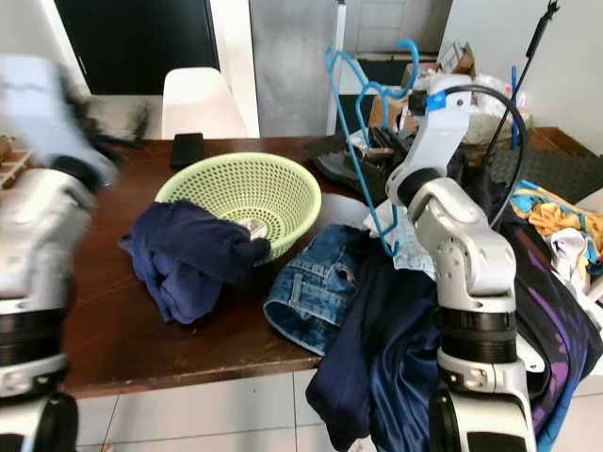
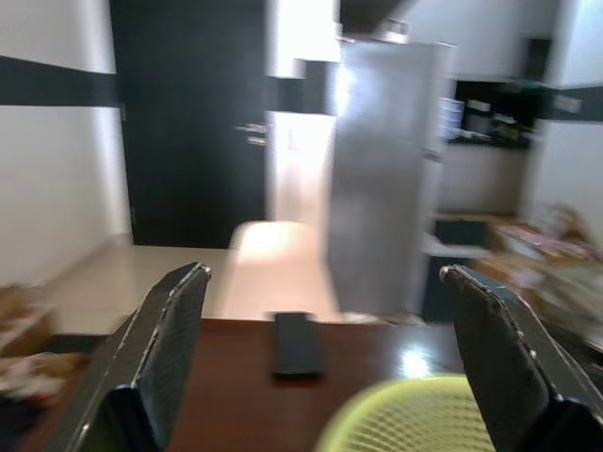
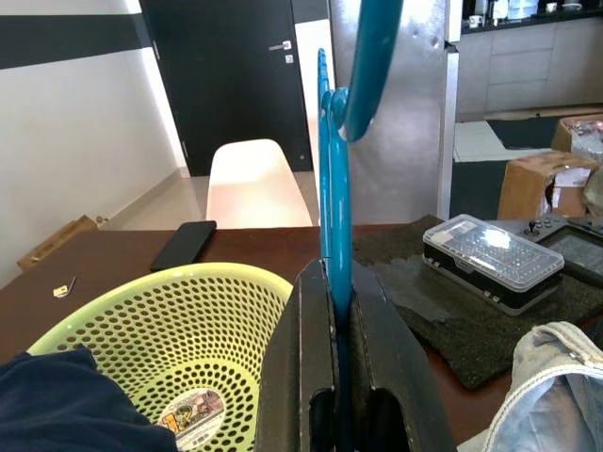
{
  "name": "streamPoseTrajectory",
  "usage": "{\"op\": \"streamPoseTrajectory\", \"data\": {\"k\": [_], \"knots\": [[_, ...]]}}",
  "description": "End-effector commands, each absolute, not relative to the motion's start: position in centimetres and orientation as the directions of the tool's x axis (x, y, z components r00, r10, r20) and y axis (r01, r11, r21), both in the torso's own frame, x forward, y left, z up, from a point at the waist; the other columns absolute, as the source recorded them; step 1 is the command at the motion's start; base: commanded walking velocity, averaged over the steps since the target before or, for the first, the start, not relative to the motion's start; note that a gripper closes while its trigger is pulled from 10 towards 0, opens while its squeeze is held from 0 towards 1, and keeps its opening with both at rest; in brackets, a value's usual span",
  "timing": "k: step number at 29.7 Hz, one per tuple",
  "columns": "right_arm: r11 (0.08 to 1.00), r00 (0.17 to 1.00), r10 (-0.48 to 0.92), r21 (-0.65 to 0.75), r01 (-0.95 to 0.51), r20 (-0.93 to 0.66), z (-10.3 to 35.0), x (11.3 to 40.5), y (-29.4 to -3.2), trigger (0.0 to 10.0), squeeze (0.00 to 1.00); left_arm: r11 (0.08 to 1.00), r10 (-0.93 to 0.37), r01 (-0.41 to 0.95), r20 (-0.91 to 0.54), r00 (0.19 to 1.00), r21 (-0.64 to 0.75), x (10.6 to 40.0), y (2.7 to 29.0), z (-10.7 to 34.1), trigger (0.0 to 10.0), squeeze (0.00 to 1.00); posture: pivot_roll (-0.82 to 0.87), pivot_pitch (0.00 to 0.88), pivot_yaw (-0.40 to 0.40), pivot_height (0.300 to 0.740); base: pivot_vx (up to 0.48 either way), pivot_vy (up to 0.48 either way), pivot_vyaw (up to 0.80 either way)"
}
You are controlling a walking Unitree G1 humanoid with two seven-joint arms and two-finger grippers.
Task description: Hang hanger
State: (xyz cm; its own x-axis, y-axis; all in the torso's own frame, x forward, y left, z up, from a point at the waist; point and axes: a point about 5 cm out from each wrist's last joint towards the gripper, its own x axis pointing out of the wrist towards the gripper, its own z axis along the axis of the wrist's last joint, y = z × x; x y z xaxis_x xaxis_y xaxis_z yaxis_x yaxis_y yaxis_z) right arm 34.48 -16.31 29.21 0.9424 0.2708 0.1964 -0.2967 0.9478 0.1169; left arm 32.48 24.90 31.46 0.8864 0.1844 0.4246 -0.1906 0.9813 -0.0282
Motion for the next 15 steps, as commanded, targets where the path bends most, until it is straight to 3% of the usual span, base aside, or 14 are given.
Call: {"op": "streamPoseTrajectory", "data": {"k": [1,5,6,7,8,13,14,15], "knots": [[0.946,0.942,0.273,0.125,-0.300,0.195,29.0,34.6,-16.3,10.0,0.00,0.966,0.237,-0.257,0.432,0.870,-0.012,31.9,26.1,31.7,10.0,1.00,0.09,0.055,-0.029,0.740,0.000,0.000,0.00],[0.942,0.938,0.287,0.119,-0.313,0.193,29.0,34.7,-16.0,10.0,0.00,0.979,0.188,-0.202,0.319,0.929,0.011,31.6,26.0,28.7,10.0,0.95,0.09,0.055,-0.030,0.740,0.000,0.000,0.00],[0.941,0.937,0.293,0.115,-0.318,0.191,29.0,34.7,-15.9,10.0,0.00,0.988,0.139,-0.152,0.277,0.951,0.027,31.3,25.2,27.5,10.0,0.35,0.09,0.057,-0.030,0.740,0.000,0.000,0.00],[0.941,0.937,0.293,0.115,-0.318,0.191,29.0,34.7,-15.9,10.0,0.00,0.988,0.139,-0.152,0.277,0.951,0.027,31.3,25.2,27.5,10.0,0.35,0.09,0.057,-0.030,0.740,0.000,0.000,0.00],[0.941,0.937,0.297,0.109,-0.320,0.186,29.0,34.6,-15.9,10.0,0.00,0.993,0.114,-0.118,0.216,0.970,0.005,30.8,24.4,25.5,10.0,0.00,0.09,0.057,-0.030,0.740,0.000,0.000,0.00],[0.941,0.937,0.300,0.103,-0.321,0.180,28.8,34.6,-16.0,10.0,0.00,0.993,0.110,-0.106,0.084,0.990,-0.049,29.4,22.7,21.4,10.0,0.00,0.09,0.058,-0.028,0.740,0.000,0.000,0.00],[0.940,0.935,0.305,0.101,-0.326,0.179,28.8,34.6,-15.9,10.0,0.00,0.989,0.116,-0.120,-0.059,0.992,-0.085,28.6,21.7,18.0,10.0,0.00,0.09,0.055,-0.030,0.740,0.000,0.000,0.00],[0.940,0.935,0.305,0.101,-0.326,0.179,28.8,34.6,-15.9,10.0,0.00,0.989,0.116,-0.120,-0.059,0.992,-0.085,28.6,21.7,18.0,10.0,0.00,0.09,0.055,-0.030,0.740,0.000,0.000,0.00]]}}
